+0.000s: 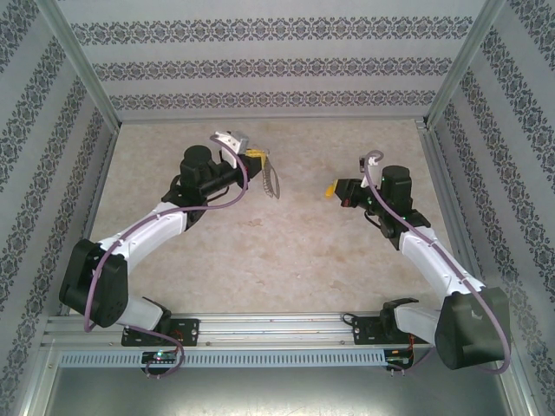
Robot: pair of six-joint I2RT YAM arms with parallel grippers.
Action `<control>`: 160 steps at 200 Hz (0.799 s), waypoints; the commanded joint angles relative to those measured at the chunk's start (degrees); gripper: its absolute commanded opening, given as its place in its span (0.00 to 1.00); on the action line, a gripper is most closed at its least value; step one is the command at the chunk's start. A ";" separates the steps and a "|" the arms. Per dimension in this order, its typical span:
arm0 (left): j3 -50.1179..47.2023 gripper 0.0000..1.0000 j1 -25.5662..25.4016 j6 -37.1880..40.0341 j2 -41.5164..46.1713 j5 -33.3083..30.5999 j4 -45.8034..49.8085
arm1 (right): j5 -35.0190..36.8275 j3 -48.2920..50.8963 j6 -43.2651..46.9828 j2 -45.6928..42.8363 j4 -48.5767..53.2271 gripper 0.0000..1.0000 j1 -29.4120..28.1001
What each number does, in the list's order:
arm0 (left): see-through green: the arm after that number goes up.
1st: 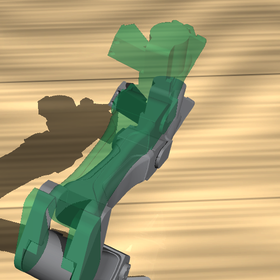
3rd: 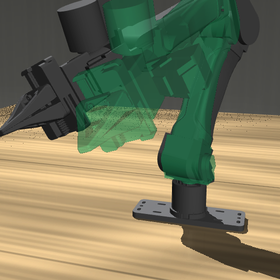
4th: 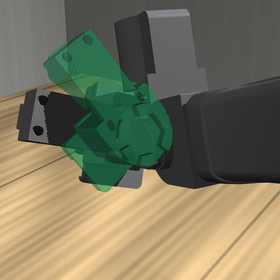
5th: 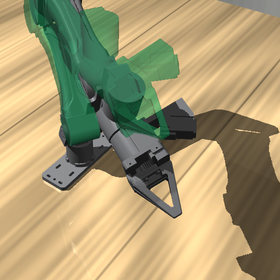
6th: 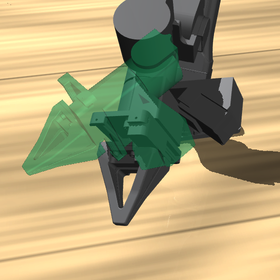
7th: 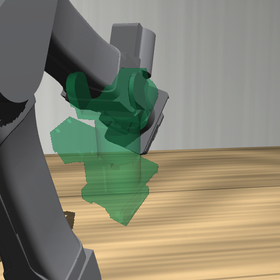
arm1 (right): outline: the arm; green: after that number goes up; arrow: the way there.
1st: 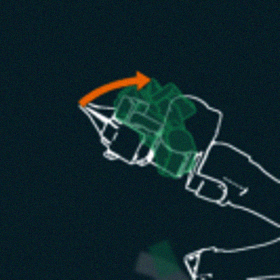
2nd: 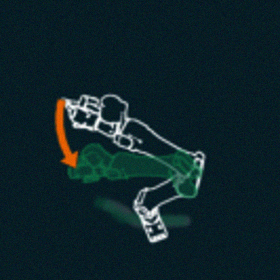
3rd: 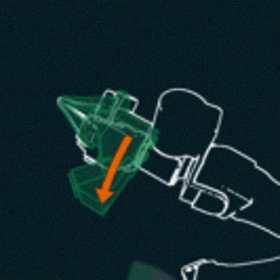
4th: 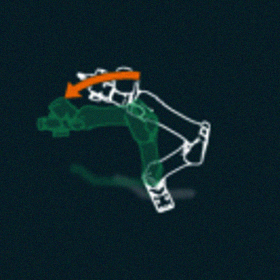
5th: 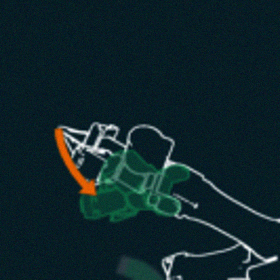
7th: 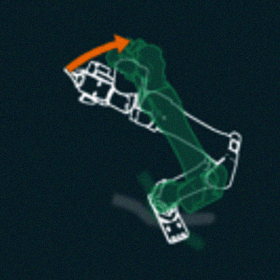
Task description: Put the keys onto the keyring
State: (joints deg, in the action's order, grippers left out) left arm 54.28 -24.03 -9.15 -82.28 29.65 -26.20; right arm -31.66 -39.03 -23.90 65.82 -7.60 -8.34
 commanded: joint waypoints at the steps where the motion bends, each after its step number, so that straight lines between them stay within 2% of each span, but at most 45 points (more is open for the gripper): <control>1: -1.33 0.00 -2.48 3.04 2.41 -0.21 1.23 | -7.50 1.70 -1.85 0.40 -7.94 0.00 0.77; 21: -3.08 0.00 -3.64 7.26 2.84 3.96 0.30 | -11.20 2.70 -1.93 0.39 -12.10 0.00 1.04; 60: -2.89 0.00 -3.76 9.77 2.53 11.42 1.46 | -14.67 4.62 -1.45 -0.92 -16.67 0.00 0.93; 110: 0.63 0.00 -3.79 8.55 -1.04 22.05 1.99 | -12.89 7.96 -2.33 -5.14 -19.52 0.00 -0.20; 136: 2.40 0.00 -4.35 8.20 -2.43 23.27 3.03 | -10.90 9.14 -1.56 -8.71 -19.25 0.00 -1.71; 160: 2.92 0.00 -5.30 10.79 -2.30 20.44 4.93 | -10.67 9.23 -1.06 -10.62 -19.17 0.00 -2.79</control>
State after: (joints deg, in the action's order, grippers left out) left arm 54.89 -27.70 -1.32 -84.68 49.30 -23.07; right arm -42.92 -30.46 -25.71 57.36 -23.88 -10.00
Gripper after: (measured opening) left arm 0.049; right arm 0.053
